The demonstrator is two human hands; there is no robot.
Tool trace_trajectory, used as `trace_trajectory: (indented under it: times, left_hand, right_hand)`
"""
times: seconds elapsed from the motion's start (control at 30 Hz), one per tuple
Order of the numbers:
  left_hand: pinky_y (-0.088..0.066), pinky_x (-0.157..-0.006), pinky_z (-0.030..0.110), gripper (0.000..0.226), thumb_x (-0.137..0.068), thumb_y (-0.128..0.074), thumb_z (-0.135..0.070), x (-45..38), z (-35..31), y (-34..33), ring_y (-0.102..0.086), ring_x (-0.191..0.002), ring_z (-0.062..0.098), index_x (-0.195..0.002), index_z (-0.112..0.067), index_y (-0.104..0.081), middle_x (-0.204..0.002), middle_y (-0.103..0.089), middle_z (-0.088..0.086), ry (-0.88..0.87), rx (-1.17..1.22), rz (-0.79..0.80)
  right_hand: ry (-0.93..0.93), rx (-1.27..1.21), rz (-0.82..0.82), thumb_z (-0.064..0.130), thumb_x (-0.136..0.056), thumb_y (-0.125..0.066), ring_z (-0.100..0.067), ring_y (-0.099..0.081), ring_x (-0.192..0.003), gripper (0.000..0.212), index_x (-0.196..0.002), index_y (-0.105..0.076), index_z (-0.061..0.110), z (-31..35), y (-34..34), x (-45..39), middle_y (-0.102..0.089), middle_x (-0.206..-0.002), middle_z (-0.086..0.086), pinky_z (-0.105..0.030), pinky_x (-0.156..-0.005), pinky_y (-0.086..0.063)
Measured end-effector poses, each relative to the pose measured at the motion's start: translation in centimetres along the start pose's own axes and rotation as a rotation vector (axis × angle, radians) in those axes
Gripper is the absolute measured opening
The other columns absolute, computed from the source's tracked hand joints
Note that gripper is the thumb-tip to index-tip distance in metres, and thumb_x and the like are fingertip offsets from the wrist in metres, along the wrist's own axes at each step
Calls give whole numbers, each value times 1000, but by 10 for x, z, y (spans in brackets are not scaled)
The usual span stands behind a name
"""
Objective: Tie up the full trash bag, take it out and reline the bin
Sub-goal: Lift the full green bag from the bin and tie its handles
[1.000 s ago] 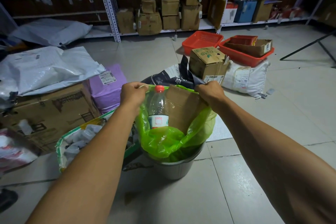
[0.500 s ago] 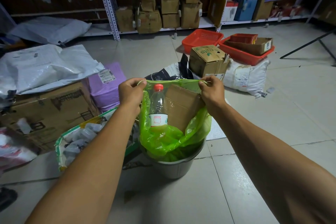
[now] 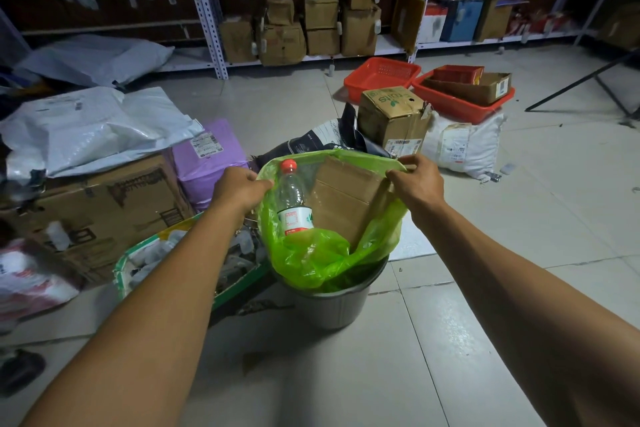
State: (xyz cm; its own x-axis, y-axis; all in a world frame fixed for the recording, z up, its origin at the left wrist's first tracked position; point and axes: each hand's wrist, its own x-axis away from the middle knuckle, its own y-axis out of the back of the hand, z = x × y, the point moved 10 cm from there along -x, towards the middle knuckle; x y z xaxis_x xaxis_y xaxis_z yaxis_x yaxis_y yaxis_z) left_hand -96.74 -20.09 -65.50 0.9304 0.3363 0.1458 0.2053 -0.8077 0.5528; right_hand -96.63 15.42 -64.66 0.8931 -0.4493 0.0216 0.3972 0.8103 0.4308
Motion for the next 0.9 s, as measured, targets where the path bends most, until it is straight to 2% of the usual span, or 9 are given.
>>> trace_trajectory:
  times: [0.1, 0.2, 0.27, 0.33, 0.4, 0.5, 0.6, 0.73, 0.9]
  left_hand:
    - [-54, -65, 39, 31, -84, -70, -34, 4, 7, -1, -58, -61, 24, -87, -2, -69, -74, -66, 13, 69, 5, 51]
    - [-51, -61, 38, 16, -84, -68, -23, 3, 0, 3, -61, -61, 25, -77, -8, -68, -73, -67, 16, 56, 80, 69]
    - [-52, -56, 36, 10, -87, -64, -15, 7, -10, 0, -60, -54, 23, -80, -9, -64, -69, -63, 15, 33, 164, 108]
    - [-46, -40, 24, 9, -93, -60, -11, 14, -19, -3, -56, -43, 19, -84, -9, -60, -68, -59, 12, 26, 227, 132]
    - [-44, -35, 20, 14, -94, -59, -9, 18, -27, -1, -54, -45, 18, -81, -12, -57, -69, -56, 11, 15, 280, 101]
    - [-46, -37, 20, 15, -95, -57, -9, 21, -38, 3, -51, -43, 12, -81, -14, -60, -67, -54, 8, -5, 354, 70]
    - [-47, -37, 19, 10, -95, -59, -10, 24, -47, 6, -49, -36, 5, -86, -13, -63, -66, -53, 4, -13, 435, 49]
    - [-41, -49, 23, 8, -93, -60, -15, 28, -65, 16, -47, -52, 11, -90, -12, -67, -66, -57, 2, -140, 363, -28]
    - [-49, -72, 28, 9, -87, -67, -16, 32, -80, 25, -59, -71, 12, -83, -23, -69, -76, -66, -2, -283, 269, -52]
  right_hand:
    - [-14, 117, 18, 28, -78, -65, -26, -67, -84, 32, -107, -59, 16, -5, -2, 6, -68, -96, -6, -40, -79, -57]
    - [-59, 172, 115, 31, -75, -64, -29, -68, -76, 22, -86, -62, 12, -11, -15, 14, -69, -84, -10, -41, -70, -61]
    - [-110, 118, 190, 26, -79, -64, -28, -68, -73, 15, -77, -60, 12, -16, -21, 20, -69, -83, -14, -40, -66, -62]
    - [-131, 43, 231, 20, -82, -62, -28, -69, -77, 9, -80, -61, 11, -16, -27, 23, -69, -89, -16, -38, -64, -61]
    - [-123, -66, 237, 11, -84, -59, -30, -70, -79, 10, -90, -64, 5, -9, -31, 23, -69, -94, -20, -35, -61, -60]
    - [-122, -186, 256, 5, -88, -59, -28, -69, -74, 11, -96, -65, 0, 4, -35, 23, -68, -89, -19, -39, -66, -61]
    - [-117, -287, 292, 7, -92, -59, -24, -66, -71, 9, -95, -68, 8, 17, -39, 27, -66, -80, -11, -43, -77, -59]
    - [-62, -267, 247, 13, -93, -61, -25, -67, -77, 9, -94, -70, 11, 22, -32, 23, -66, -80, -9, -48, -83, -59]
    - [55, -103, 106, 24, -88, -63, -31, -70, -85, 17, -95, -75, 13, 31, -10, 16, -72, -87, -10, -48, -80, -60]
